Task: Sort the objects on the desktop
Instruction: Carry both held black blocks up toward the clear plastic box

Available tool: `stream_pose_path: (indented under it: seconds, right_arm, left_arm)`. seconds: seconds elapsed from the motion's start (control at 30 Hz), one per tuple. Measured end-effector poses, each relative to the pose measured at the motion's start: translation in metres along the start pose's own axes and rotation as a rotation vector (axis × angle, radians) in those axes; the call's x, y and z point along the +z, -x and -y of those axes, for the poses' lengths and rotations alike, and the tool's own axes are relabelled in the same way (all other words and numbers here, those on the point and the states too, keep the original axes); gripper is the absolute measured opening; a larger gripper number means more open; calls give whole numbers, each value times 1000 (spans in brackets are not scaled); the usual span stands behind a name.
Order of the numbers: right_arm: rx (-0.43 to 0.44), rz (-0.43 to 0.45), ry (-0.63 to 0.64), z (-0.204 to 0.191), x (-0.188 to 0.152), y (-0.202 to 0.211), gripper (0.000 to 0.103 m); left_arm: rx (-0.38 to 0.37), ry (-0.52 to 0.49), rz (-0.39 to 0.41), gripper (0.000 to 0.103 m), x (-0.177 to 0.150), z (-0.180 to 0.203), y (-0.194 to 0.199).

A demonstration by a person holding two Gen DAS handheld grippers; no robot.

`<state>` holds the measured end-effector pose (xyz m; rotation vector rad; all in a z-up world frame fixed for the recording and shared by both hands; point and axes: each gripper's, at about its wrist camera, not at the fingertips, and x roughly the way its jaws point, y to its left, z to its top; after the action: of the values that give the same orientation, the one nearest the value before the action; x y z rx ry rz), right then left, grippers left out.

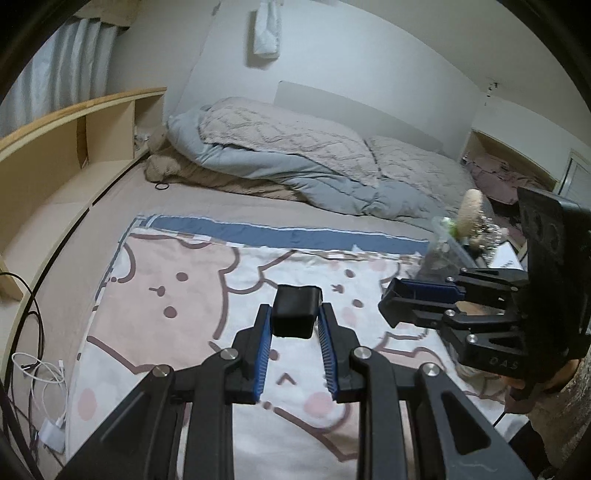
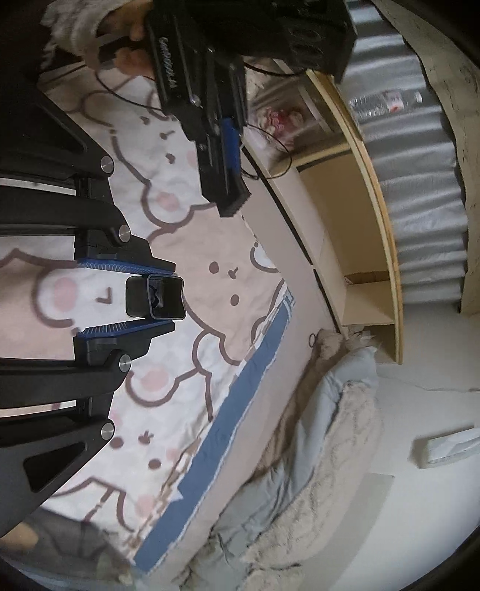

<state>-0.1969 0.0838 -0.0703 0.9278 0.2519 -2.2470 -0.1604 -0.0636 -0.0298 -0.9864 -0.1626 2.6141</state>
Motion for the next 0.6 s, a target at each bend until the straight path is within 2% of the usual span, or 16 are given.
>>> stream_pose_path:
  seconds: [0.27, 0.6]
  right_arm:
    - [-47, 33, -2, 6, -12, 62, 24]
    - [-113, 95, -42, 22, -37, 133, 24]
  left_arm:
    - [-29, -58, 0, 25, 1, 50, 33]
    - [-68, -134, -9, 25, -2, 116, 55]
